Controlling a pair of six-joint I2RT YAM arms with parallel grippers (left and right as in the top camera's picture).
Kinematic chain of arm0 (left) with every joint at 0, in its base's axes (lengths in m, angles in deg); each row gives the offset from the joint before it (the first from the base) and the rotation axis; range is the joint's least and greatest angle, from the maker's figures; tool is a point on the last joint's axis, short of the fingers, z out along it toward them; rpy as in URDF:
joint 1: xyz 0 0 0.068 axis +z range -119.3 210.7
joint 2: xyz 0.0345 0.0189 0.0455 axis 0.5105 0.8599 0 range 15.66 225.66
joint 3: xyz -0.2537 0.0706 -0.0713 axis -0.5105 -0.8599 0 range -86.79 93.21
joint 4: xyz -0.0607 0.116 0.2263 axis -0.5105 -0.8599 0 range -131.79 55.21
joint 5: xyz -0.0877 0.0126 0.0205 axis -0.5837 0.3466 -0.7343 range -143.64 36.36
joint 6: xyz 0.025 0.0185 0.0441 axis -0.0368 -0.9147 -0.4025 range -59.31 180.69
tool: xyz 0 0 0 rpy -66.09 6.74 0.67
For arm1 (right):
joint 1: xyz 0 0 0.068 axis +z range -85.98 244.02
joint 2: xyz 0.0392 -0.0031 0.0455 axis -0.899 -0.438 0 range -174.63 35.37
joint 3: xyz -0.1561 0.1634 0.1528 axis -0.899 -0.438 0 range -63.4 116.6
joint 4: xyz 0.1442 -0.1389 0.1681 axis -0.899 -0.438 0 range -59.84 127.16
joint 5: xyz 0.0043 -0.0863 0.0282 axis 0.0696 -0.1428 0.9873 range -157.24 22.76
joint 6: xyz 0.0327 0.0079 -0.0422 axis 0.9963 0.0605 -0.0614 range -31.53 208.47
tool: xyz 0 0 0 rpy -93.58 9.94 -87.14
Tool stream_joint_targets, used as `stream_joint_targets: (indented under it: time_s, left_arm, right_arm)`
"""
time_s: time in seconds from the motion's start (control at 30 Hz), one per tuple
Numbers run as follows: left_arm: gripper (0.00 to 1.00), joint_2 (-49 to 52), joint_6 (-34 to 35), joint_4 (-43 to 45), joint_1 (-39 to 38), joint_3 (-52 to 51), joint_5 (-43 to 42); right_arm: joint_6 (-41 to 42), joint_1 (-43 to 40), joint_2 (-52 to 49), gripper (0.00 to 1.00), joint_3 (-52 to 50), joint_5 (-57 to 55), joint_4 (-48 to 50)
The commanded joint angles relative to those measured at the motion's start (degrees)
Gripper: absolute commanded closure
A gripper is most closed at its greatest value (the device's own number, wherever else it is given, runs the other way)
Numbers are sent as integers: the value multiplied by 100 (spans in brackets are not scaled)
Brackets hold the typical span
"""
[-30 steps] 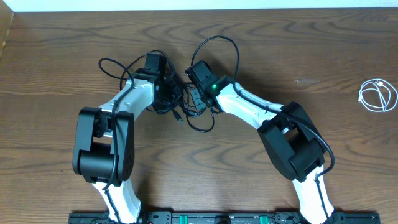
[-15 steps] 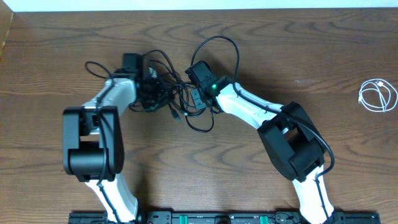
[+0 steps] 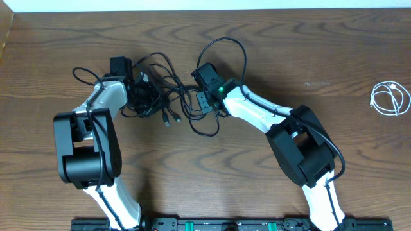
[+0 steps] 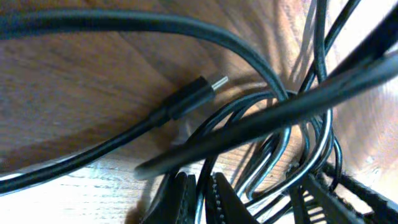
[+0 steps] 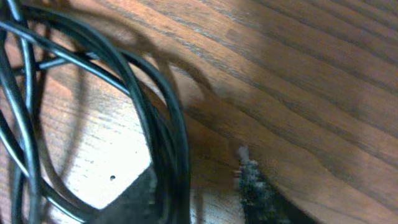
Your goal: Untangle cables
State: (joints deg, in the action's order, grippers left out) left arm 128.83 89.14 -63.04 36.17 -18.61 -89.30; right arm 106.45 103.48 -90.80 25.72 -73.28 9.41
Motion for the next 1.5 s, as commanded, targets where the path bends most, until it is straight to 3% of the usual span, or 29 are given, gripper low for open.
stream_joint_targets:
  time_s: [0.0,0.27,0.3,0.33,0.37,0.4,1.47]
  left_arm:
    - [89,63,-59,-66,24,33,181]
    - [83,63,-59,-85,22,33,181]
    - [83,63,-59,-85,22,33,181]
    - [83,63,-59,-85,22,33,181]
    - [83,63,-59,-87,22,33,181]
    - [83,63,-59,-87,24,33,181]
    - [74,-588,-448,-96,-236,35,304]
  right_arm:
    - [-28,0,101,55,33,46,-13]
    - [-70,-7,1054,37,251,205,127]
    - [-155,-11,1165,32,251,184,142]
    - [-267,-11,1272,23,251,138,142]
    - [-398,-15,1362,6,251,57,138]
    - [-535,-15,1425,1,251,-52,133]
    - [-798,13,1451,1,249,-240,116]
